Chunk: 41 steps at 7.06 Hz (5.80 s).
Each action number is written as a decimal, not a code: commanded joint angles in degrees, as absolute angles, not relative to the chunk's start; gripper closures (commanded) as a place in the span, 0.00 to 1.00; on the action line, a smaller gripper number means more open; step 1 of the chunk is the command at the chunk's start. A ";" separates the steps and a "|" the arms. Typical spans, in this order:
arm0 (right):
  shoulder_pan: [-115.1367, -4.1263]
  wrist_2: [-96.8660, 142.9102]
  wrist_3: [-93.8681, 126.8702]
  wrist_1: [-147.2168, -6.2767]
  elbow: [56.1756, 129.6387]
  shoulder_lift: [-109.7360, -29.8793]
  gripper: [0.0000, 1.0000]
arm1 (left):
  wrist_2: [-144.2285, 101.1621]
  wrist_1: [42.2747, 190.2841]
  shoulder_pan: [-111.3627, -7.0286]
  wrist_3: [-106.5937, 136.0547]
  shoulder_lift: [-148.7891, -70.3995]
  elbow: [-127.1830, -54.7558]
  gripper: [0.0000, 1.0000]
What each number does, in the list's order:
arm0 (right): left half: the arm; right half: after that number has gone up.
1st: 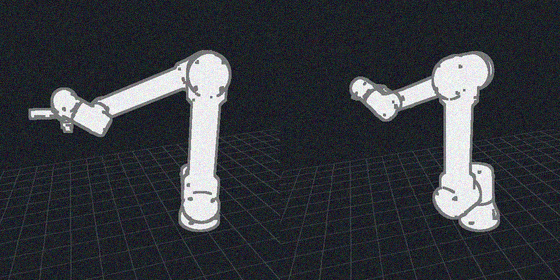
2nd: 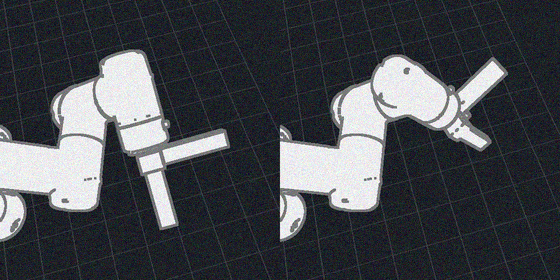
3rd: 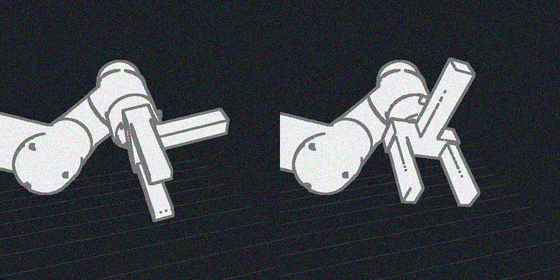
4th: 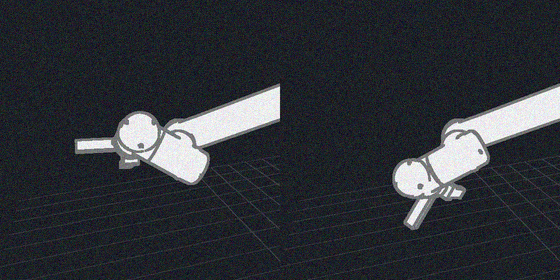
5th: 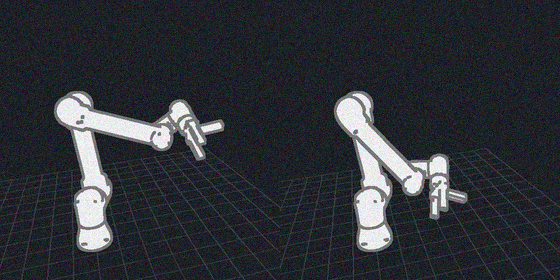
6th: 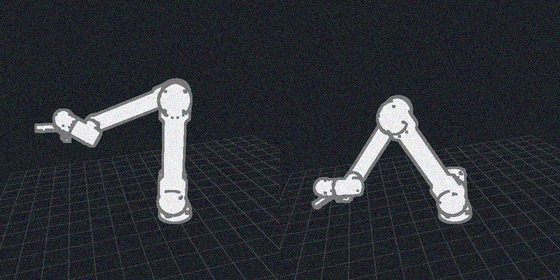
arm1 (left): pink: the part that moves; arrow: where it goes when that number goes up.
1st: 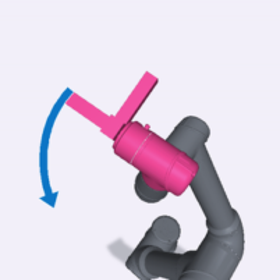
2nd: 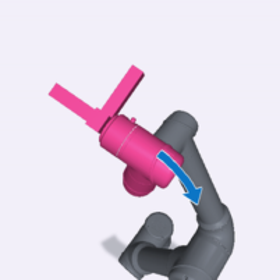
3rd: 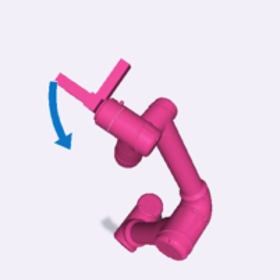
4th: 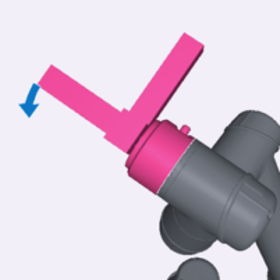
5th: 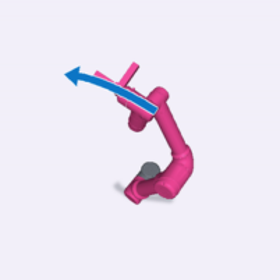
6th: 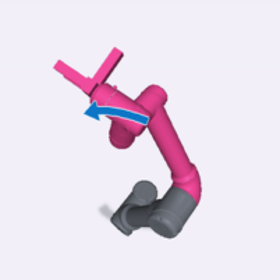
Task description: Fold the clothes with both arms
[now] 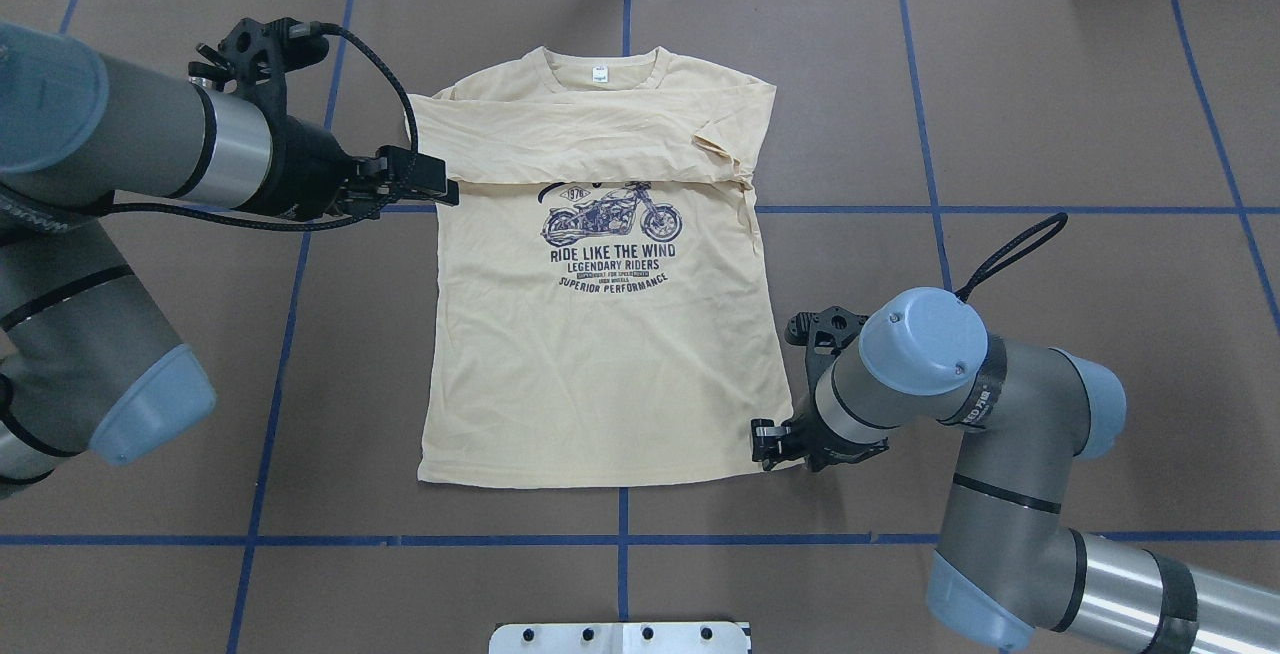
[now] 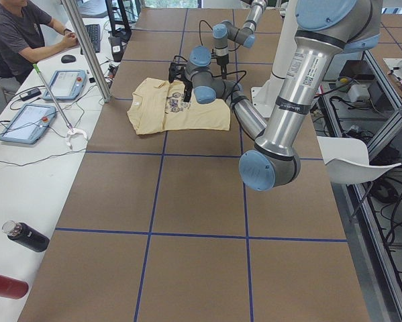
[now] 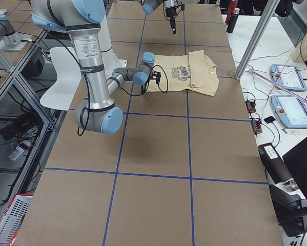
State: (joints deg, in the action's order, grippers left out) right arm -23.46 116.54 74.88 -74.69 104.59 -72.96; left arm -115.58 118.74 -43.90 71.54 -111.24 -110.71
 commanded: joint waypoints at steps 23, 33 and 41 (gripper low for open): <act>-26.72 116.54 79.80 -74.44 107.84 -70.49 1.00 | -95.89 106.96 -17.85 84.02 -104.77 -110.04 0.18; -27.51 116.63 79.80 -74.53 107.75 -70.14 1.00 | -95.98 104.68 -16.17 83.94 -104.77 -110.21 0.33; -28.21 118.55 79.80 -74.53 107.84 -70.31 1.00 | -96.68 101.53 -16.35 83.76 -104.77 -115.46 1.00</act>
State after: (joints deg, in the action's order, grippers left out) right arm -27.91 117.32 79.73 -74.53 107.80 -70.25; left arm -96.45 103.26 -16.35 83.85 -104.75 -113.10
